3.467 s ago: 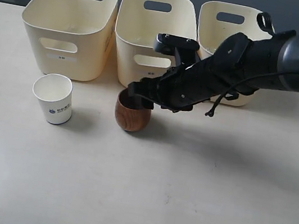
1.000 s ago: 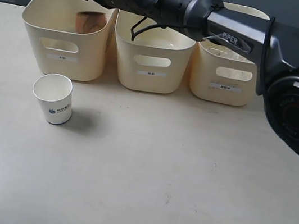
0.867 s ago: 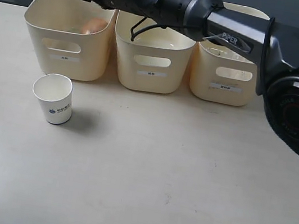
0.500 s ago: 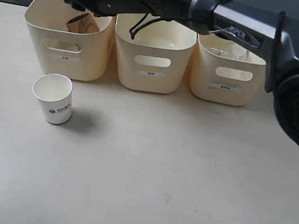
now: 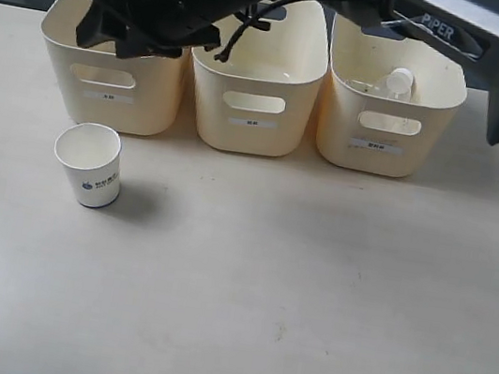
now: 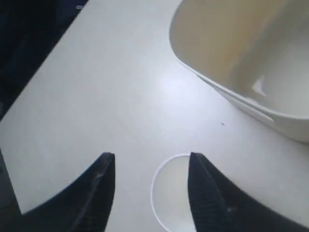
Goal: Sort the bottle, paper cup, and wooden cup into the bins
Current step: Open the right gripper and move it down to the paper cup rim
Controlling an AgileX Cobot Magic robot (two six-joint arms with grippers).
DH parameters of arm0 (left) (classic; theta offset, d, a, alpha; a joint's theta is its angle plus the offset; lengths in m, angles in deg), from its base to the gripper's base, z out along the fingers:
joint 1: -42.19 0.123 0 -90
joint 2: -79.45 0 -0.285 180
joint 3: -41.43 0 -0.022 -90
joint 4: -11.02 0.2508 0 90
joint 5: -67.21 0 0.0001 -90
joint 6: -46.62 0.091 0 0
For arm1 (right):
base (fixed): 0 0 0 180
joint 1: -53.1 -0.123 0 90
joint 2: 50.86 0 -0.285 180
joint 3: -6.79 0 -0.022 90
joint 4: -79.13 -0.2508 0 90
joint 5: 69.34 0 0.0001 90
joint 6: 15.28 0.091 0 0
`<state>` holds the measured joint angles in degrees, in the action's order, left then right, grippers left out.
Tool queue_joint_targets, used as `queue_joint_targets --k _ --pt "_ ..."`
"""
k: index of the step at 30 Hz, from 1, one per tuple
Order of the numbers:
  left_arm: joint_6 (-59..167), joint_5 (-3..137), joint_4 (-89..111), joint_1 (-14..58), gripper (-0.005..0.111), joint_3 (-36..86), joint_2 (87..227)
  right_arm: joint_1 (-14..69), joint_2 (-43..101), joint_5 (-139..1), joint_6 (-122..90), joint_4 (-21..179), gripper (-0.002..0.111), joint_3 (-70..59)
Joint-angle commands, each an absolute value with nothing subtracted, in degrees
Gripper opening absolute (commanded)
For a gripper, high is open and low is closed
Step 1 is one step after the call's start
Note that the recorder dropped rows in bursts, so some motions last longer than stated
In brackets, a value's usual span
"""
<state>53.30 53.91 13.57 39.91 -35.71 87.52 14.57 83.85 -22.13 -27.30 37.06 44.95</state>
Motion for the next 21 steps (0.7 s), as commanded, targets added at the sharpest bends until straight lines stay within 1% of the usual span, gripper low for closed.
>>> queue_joint_targets --k 1,6,10,14,21 --pt "53.2 54.0 13.5 39.7 0.000 -35.8 87.2 14.5 83.5 -18.0 -21.5 44.3 0.046 45.3" --pt "53.2 54.0 13.5 39.7 0.000 -35.8 87.2 12.1 83.5 -15.5 -21.5 46.6 0.046 45.2" --pt "53.2 54.0 13.5 39.7 0.000 -35.8 87.2 9.6 83.9 -15.7 -18.9 54.0 0.046 45.2" --pt "53.2 54.0 13.5 39.7 0.000 -35.8 87.2 9.1 86.5 -15.7 -14.0 58.4 0.046 45.2" --pt "53.2 54.0 13.5 39.7 0.000 -35.8 87.2 9.0 90.0 -16.4 -14.0 57.7 0.046 45.2"
